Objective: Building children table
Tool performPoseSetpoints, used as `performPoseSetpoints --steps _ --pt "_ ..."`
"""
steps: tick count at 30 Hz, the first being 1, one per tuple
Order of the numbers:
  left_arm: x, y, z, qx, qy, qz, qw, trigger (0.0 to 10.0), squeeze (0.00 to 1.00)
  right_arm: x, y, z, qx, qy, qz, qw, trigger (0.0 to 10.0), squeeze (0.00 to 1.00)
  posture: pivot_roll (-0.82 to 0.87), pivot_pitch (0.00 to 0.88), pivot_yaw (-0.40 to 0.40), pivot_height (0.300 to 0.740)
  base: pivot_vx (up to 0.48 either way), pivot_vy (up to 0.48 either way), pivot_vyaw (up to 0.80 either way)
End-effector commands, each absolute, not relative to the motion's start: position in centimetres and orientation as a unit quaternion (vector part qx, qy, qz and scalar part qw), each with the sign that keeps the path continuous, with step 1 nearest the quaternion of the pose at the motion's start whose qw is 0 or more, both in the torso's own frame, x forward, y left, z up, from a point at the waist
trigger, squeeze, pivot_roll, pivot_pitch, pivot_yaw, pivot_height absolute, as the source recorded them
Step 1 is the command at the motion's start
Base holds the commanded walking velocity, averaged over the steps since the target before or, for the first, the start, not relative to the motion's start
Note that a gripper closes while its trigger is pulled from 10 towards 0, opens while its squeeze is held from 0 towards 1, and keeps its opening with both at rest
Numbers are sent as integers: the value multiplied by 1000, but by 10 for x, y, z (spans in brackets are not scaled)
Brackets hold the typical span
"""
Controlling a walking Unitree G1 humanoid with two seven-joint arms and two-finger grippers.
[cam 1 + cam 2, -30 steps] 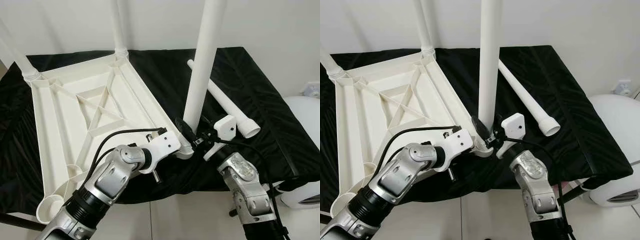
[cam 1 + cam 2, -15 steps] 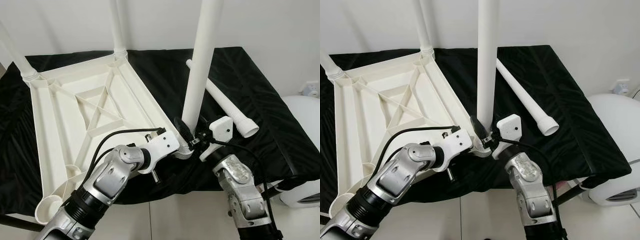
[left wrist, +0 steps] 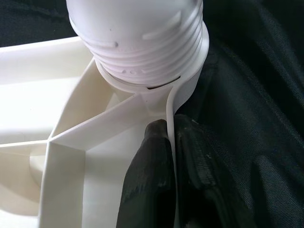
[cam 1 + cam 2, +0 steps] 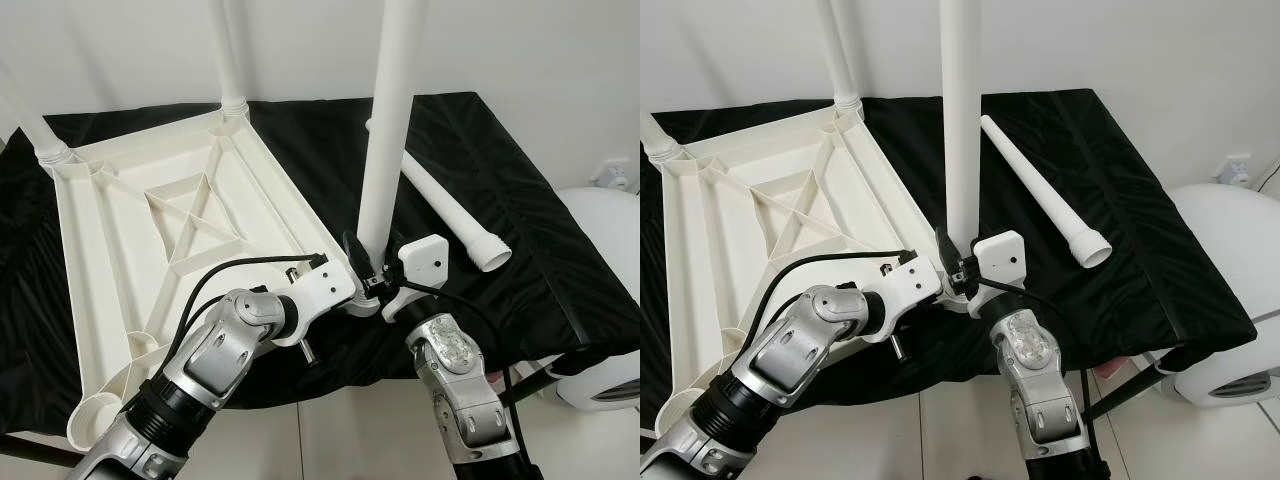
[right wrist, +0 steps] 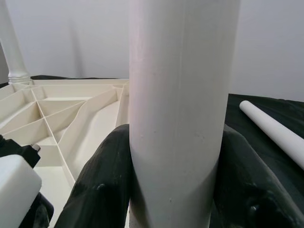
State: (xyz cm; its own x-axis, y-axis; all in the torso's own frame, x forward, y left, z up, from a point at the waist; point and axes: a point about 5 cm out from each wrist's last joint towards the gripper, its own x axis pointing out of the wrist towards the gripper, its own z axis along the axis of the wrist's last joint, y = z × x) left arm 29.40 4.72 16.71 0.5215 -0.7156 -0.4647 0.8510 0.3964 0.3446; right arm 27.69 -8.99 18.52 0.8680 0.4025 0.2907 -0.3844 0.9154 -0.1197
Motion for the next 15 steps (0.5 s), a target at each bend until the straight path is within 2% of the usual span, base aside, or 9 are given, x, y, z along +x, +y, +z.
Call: performPoseSetpoints --steps 1,15 --pt "298 48 164 291 126 -450 835 10000 0 263 -59 136 -17 -40 269 962 10000 0 -93 185 44 740 0 0 0" --pt "298 48 164 292 127 -451 834 10000 0 272 -63 182 -3 -124 251 960 10000 0 -96 185 45 740 0 0 0"
